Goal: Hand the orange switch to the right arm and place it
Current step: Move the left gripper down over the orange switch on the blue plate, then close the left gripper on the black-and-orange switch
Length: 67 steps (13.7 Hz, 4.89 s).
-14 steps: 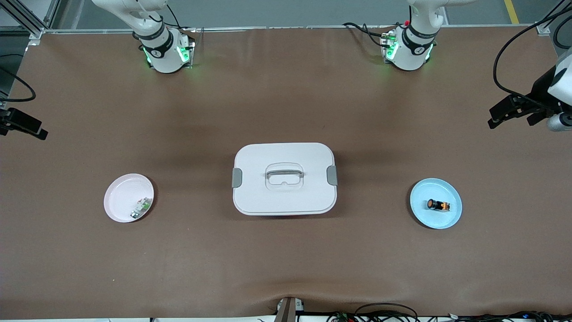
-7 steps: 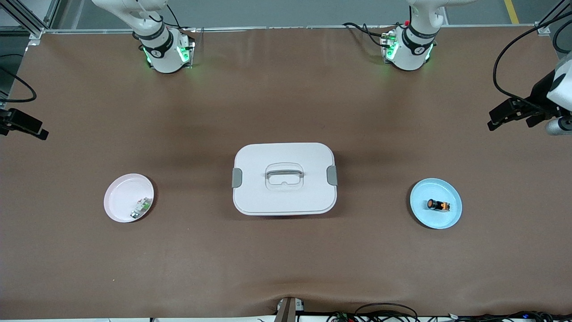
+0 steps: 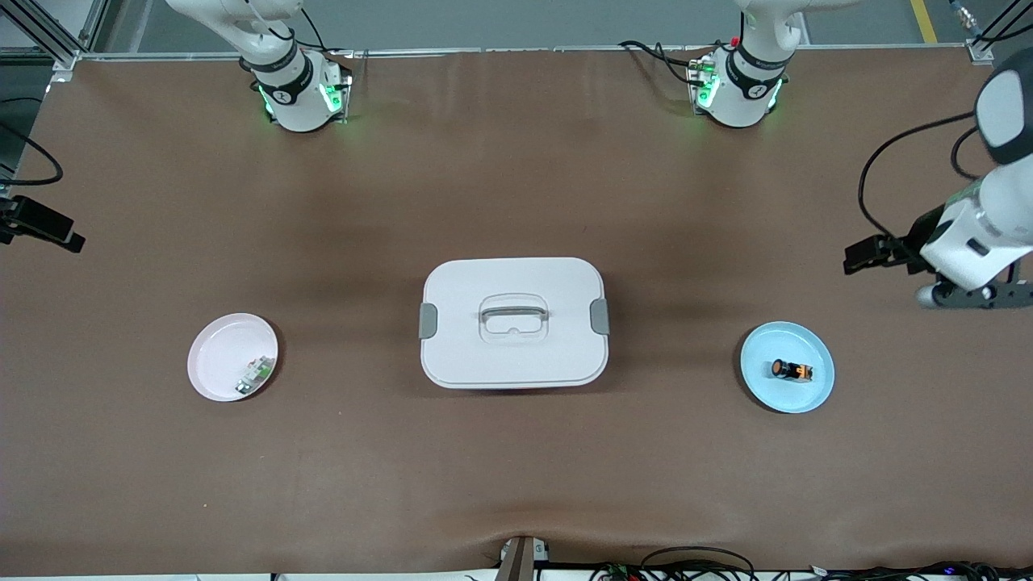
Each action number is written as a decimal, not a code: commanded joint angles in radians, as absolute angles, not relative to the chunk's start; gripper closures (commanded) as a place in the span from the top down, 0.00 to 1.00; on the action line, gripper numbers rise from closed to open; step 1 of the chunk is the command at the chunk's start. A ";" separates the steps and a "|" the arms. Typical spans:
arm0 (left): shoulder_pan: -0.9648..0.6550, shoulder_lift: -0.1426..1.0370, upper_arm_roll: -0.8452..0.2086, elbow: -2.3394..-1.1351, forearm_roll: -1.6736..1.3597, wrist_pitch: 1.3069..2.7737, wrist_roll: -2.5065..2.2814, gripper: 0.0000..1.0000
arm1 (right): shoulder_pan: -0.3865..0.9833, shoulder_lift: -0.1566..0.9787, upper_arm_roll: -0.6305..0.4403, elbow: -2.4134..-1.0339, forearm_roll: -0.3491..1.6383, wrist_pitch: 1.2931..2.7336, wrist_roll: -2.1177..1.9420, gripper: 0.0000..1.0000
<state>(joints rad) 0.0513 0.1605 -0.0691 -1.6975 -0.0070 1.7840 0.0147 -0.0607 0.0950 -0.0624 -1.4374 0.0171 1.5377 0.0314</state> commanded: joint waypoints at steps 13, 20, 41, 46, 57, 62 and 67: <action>0.064 0.485 -0.068 -1.730 0.008 2.204 0.241 1.00 | -0.147 0.126 -0.063 -1.453 0.100 1.600 0.020 1.00; 0.124 0.572 -0.071 -1.701 -0.014 2.226 0.328 1.00 | -0.149 0.132 -0.061 -1.448 0.087 1.612 0.017 1.00; 0.130 0.722 -0.086 -1.637 -0.158 2.309 0.350 1.00 | -0.023 0.115 -0.057 -1.364 0.026 1.486 0.032 1.00; 0.130 0.727 -0.090 -1.644 -0.166 2.315 0.350 1.00 | -0.051 0.115 -0.055 -1.370 0.094 1.488 0.020 1.00; 0.127 0.724 -0.092 -1.647 -0.178 2.313 0.347 0.46 | -0.040 0.112 -0.057 -1.382 -0.006 1.540 -0.077 1.00; 0.127 0.649 -0.092 -1.648 -0.189 2.220 0.259 0.43 | -0.043 0.112 -0.057 -1.385 -0.005 1.537 -0.074 1.00; 0.143 0.468 -0.092 -1.622 -0.190 1.929 -0.016 0.43 | -0.041 0.109 -0.057 -1.399 0.008 1.542 -0.071 1.00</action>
<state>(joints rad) 0.1340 0.5574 -0.0878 -1.6120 -0.1723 2.0234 0.0712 -0.0392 0.1154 -0.0593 -1.3897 0.0132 1.5338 -0.0669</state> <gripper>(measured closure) 0.278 0.000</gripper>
